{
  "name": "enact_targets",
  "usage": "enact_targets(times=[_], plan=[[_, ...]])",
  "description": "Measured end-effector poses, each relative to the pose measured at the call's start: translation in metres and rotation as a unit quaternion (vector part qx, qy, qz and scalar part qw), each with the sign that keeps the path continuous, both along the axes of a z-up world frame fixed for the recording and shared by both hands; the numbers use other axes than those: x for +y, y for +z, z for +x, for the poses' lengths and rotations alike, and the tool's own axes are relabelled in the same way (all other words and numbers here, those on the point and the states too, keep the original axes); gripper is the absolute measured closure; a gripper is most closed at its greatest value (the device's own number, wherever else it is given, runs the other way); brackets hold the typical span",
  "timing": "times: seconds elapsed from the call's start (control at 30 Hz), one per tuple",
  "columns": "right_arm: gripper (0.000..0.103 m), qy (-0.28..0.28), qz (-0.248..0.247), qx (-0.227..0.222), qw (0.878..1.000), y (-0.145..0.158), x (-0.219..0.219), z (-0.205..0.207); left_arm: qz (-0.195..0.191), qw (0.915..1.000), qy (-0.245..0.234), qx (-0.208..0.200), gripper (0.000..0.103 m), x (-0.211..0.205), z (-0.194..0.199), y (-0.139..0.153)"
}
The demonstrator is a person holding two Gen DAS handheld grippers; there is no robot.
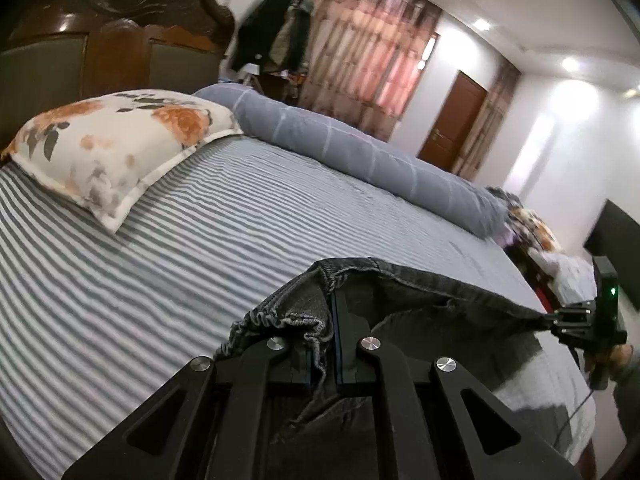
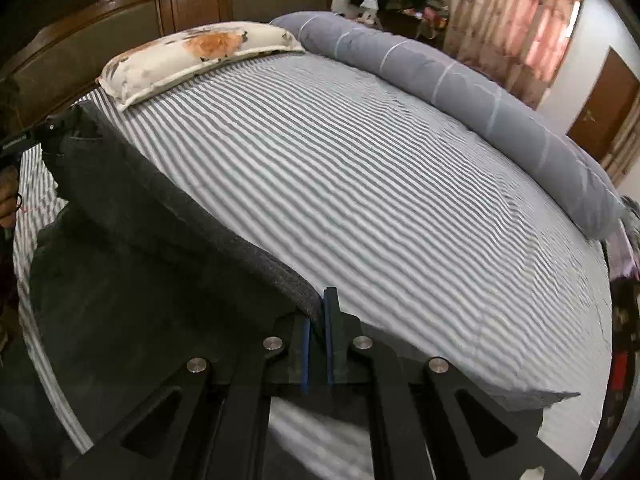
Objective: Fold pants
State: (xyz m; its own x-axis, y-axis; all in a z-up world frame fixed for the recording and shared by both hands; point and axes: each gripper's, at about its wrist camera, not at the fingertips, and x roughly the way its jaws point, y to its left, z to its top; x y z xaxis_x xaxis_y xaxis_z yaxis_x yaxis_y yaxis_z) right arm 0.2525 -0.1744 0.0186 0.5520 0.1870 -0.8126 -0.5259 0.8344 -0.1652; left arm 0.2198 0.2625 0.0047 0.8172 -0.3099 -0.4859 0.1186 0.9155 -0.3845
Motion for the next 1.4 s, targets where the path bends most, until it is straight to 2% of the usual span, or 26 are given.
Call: enact_targets(times=[0.13, 0.27, 0.43, 0.63, 0.73, 0.83, 0.9, 0.93, 0.97, 1.03, 1.1, 1.17, 1.27, 1.3, 1.4], plan=[[0.1, -0.018, 0.015, -0.007, 1.0, -0.001, -0.015, -0.057, 0.026, 0.9991, -0.032, -0.003, 0.095, -0.009, -0.05, 0.004], [0.1, -0.039, 0.026, 0.004, 0.999, -0.017, -0.027, -0.106, 0.048, 0.9971, -0.057, 0.013, 0.094, -0.017, -0.097, -0.004], [0.1, -0.053, 0.026, 0.042, 0.997, -0.06, -0.033, -0.151, 0.051, 0.9942, -0.061, 0.073, 0.086, -0.018, -0.147, -0.037], [0.099, -0.057, -0.019, 0.065, 0.996, -0.117, -0.031, -0.176, 0.064, 0.9823, -0.058, 0.167, 0.075, -0.023, -0.187, -0.076], [0.096, -0.067, -0.028, 0.068, 0.995, -0.13, -0.028, -0.177, 0.029, 0.9795, -0.047, 0.194, 0.069, -0.02, -0.202, -0.086], [0.093, -0.082, -0.027, 0.058, 0.995, -0.13, -0.024, -0.175, -0.036, 0.9779, -0.038, 0.202, 0.066, -0.017, -0.212, -0.091], [0.081, -0.086, -0.035, 0.047, 0.995, -0.128, -0.022, -0.179, -0.08, 0.976, -0.03, 0.2, 0.062, -0.013, -0.216, -0.092], [0.058, -0.091, -0.043, 0.04, 0.994, -0.126, -0.021, -0.182, -0.103, 0.9742, -0.026, 0.199, 0.062, -0.011, -0.217, -0.094], [0.045, -0.095, -0.048, 0.033, 0.994, -0.125, -0.021, -0.188, -0.126, 0.9715, -0.023, 0.2, 0.061, -0.009, -0.219, -0.097], [0.045, -0.097, -0.051, 0.012, 0.994, -0.121, -0.023, -0.201, -0.167, 0.965, -0.021, 0.201, 0.061, -0.008, -0.223, -0.103], [0.045, -0.103, -0.04, 0.016, 0.994, -0.118, -0.028, -0.211, -0.178, 0.9628, -0.02, 0.203, 0.059, -0.011, -0.227, -0.108], [0.045, -0.124, -0.007, 0.024, 0.992, -0.116, -0.038, -0.222, -0.195, 0.96, -0.021, 0.2, 0.059, -0.015, -0.232, -0.108], [0.045, -0.15, 0.075, 0.051, 0.984, -0.114, -0.052, -0.237, -0.219, 0.9569, -0.021, 0.19, 0.055, -0.014, -0.228, -0.105], [0.045, -0.161, 0.106, 0.06, 0.979, -0.114, -0.058, -0.24, -0.23, 0.9545, -0.018, 0.188, 0.055, -0.014, -0.225, -0.105], [0.045, -0.197, 0.211, 0.102, 0.952, -0.122, -0.076, -0.242, -0.277, 0.9444, -0.01, 0.177, 0.053, -0.012, -0.219, -0.101]])
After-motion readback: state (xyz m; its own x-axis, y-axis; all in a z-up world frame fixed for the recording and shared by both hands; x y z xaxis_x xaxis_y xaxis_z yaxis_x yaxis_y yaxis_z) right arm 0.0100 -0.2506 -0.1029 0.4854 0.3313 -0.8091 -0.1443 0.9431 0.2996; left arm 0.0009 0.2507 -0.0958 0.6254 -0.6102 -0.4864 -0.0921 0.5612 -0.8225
